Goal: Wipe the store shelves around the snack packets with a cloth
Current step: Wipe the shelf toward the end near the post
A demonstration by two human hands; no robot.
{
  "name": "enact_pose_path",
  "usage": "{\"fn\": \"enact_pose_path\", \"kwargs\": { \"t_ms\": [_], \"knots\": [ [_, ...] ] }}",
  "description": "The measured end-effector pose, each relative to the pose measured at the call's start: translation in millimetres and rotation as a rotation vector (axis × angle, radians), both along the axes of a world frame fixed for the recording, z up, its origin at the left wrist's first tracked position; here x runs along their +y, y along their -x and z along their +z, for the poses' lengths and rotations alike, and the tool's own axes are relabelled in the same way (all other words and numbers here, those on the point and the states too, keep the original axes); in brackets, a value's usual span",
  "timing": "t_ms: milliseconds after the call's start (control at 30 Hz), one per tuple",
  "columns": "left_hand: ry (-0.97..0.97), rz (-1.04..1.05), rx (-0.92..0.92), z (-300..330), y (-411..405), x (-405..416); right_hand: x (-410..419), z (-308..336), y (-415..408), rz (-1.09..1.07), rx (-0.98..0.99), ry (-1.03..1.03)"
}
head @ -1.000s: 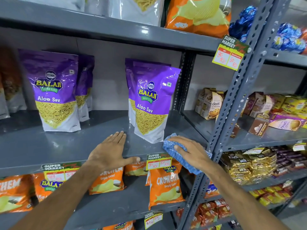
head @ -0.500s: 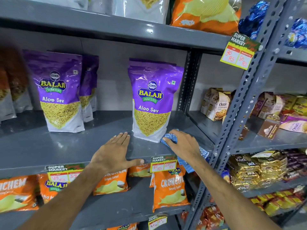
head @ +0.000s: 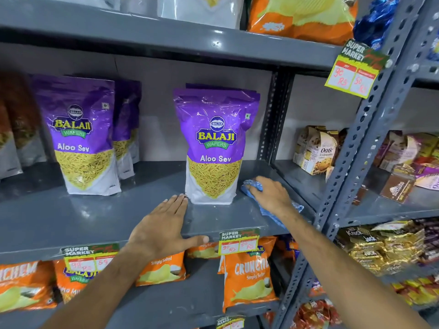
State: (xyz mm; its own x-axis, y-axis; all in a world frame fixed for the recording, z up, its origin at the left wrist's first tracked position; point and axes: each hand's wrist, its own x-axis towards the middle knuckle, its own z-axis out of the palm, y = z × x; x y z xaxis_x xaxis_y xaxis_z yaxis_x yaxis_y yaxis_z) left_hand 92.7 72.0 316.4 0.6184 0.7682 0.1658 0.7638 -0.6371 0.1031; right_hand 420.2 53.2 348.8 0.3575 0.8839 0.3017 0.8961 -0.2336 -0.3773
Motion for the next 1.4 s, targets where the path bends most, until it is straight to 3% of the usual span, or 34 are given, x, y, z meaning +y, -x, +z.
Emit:
{"fn": "enact_pose_path", "kwargs": {
  "t_ms": [200, 333, 467, 733, 1000, 1200, 1400],
  "knots": [
    [-0.03, -0.002, 0.011, -0.9, -0.9, 1.3, 56.0, 3.3, -66.6, -0.095, 0.023, 0.105],
    [-0.045, 0.003, 0.001, -1.4, -1.0, 1.3, 104.7, -3.2, -81.3, -0.045, -0.015, 0.062],
    [-0.059, 0.011, 0.02, 1.0, -1.4, -0.3, 149.5, -4.2, -93.3, -0.015, -0.035, 0.152],
    [-0.034, 0.003, -0.015, 3.5, -1.6, -1.0, 183.8, -3.9, -101.1, 0.057, -0.088, 0.107],
    [0.006, 0.012, 0.003, 1.2, -0.6, 0.2, 145.6, 0.8, -70.6, 0.09, -0.135, 0.17],
    [0.035, 0.002, 0.016, 3.1, -1.6, -0.9, 74.9, 0.0, -34.2, 0.16, -0.177, 0.08],
    [0.037, -0.003, 0.035, 9.0, -1.5, -6.2, 11.8, -5.9, -0.3, 0.106, -0.118, 0.118]
  ]
}}
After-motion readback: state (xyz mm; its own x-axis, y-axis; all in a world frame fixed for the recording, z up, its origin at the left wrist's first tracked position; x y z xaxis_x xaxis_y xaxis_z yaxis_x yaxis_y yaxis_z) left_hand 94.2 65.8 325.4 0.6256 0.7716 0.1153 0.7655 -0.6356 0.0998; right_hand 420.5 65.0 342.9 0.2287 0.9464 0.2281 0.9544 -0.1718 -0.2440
